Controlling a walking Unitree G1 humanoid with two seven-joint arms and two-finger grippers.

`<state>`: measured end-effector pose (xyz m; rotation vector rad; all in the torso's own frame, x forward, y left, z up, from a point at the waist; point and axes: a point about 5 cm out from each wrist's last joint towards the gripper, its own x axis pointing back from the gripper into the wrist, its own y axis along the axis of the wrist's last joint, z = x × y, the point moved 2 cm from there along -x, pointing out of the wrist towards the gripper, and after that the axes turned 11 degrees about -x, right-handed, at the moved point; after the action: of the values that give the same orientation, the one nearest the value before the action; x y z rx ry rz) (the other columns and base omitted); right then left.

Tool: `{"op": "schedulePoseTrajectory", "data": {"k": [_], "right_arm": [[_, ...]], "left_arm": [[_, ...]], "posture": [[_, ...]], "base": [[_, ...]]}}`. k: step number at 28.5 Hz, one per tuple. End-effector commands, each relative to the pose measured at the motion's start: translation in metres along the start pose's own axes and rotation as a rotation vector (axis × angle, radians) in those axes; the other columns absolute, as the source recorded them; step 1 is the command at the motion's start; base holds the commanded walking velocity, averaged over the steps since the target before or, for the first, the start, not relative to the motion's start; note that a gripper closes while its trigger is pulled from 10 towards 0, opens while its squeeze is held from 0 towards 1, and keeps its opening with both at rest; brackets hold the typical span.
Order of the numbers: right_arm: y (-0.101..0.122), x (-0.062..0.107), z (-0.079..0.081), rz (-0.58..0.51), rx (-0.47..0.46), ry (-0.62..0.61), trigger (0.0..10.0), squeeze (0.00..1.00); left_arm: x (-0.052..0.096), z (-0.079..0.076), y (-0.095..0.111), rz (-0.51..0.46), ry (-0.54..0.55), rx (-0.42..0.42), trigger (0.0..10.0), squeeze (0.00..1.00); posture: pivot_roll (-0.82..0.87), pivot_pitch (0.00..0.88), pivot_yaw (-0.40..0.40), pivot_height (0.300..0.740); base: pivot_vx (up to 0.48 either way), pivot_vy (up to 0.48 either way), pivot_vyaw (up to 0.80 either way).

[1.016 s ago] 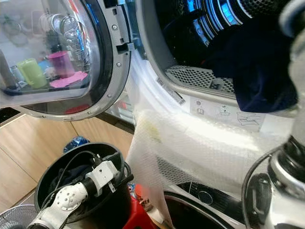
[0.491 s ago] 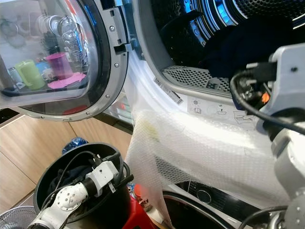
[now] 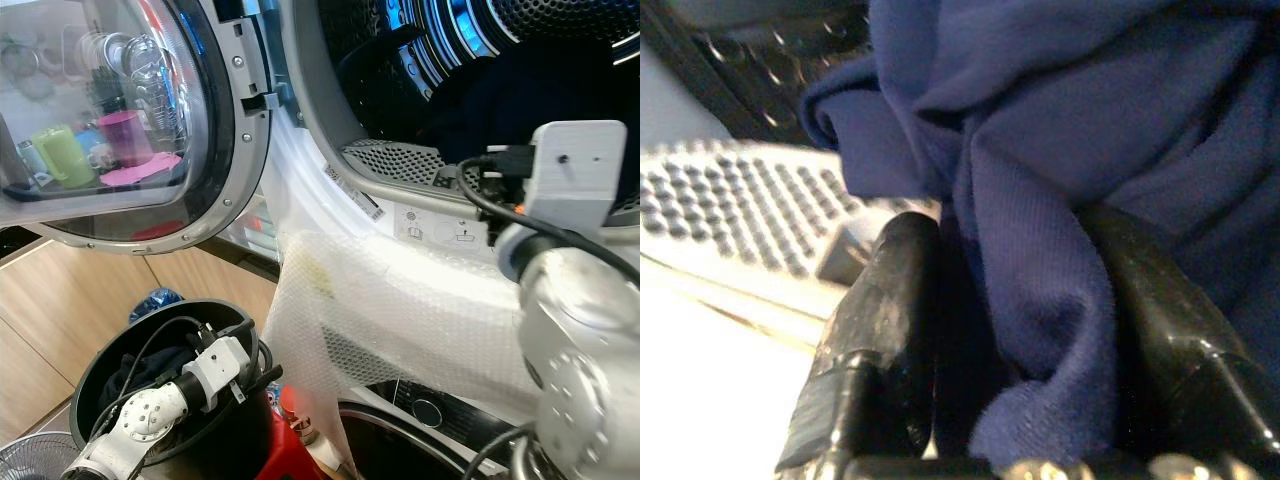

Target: Clothes washing

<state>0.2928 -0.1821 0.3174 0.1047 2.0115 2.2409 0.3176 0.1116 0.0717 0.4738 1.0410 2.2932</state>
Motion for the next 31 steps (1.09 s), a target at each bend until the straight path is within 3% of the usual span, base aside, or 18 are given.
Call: {"op": "schedulePoseTrajectory", "data": {"k": [1, 5, 11, 13, 14, 18, 23, 28, 31], "right_arm": [[-0.007, -0.008, 0.013, 0.028, -0.001, 0.031, 10.0, 0.0], [-0.001, -0.025, 0.031, 0.004, -0.019, 0.052, 10.0, 0.0], [0.004, -0.051, 0.039, -0.029, -0.04, 0.037, 10.0, 0.0], [0.002, -0.065, 0.03, -0.041, -0.006, -0.011, 10.0, 0.0], [0.0, -0.074, 0.016, -0.028, -0.006, -0.064, 10.0, 0.0], [0.017, -0.094, -0.016, -0.053, -0.072, -0.172, 10.0, 0.0], [0.031, -0.11, -0.023, -0.055, -0.115, -0.147, 10.0, 0.0], [0.06, -0.125, -0.037, -0.107, -0.092, -0.222, 10.0, 0.0], [0.067, -0.133, -0.049, -0.104, -0.131, -0.265, 10.0, 0.0]], "left_arm": [[0.002, 0.009, -0.005, 0.022, 0.026, -0.001, 10.0, 0.0], [0.003, 0.008, -0.004, 0.018, 0.026, -0.002, 10.0, 0.0], [0.004, 0.007, -0.003, 0.016, 0.037, -0.001, 10.0, 0.0], [0.003, 0.008, -0.002, 0.016, 0.044, -0.007, 10.0, 0.0], [0.003, 0.01, -0.002, 0.017, 0.056, 0.0, 10.0, 0.0], [0.002, 0.011, -0.001, 0.014, 0.056, -0.004, 10.0, 0.0], [0.002, 0.009, 0.0, 0.01, 0.057, -0.003, 10.0, 0.0], [0.002, 0.009, 0.002, 0.006, 0.063, -0.001, 10.0, 0.0], [0.001, 0.011, 0.002, 0.008, 0.062, -0.002, 10.0, 0.0]], "posture": [[-0.1, 0.0, 0.149, 0.74], [-0.09, 0.006, 0.141, 0.74], [-0.09, 0.009, 0.132, 0.74], [-0.08, 0.009, 0.126, 0.74], [-0.08, 0.008, 0.123, 0.74], [-0.08, 0.006, 0.122, 0.74], [-0.07, 0.0, 0.118, 0.74], [-0.07, 0.0, 0.113, 0.74], [-0.07, 0.0, 0.113, 0.74]], "base": [[0.0, 0.0, 0.0], [0.0, 0.0, 0.0], [0.0, 0.0, 0.0], [0.0, 0.0, 0.0], [0.0, 0.0, 0.0], [0.0, 0.0, 0.0], [0.0, 0.0, 0.0], [0.0, 0.0, 0.0], [0.0, 0.0, 0.0]]}}
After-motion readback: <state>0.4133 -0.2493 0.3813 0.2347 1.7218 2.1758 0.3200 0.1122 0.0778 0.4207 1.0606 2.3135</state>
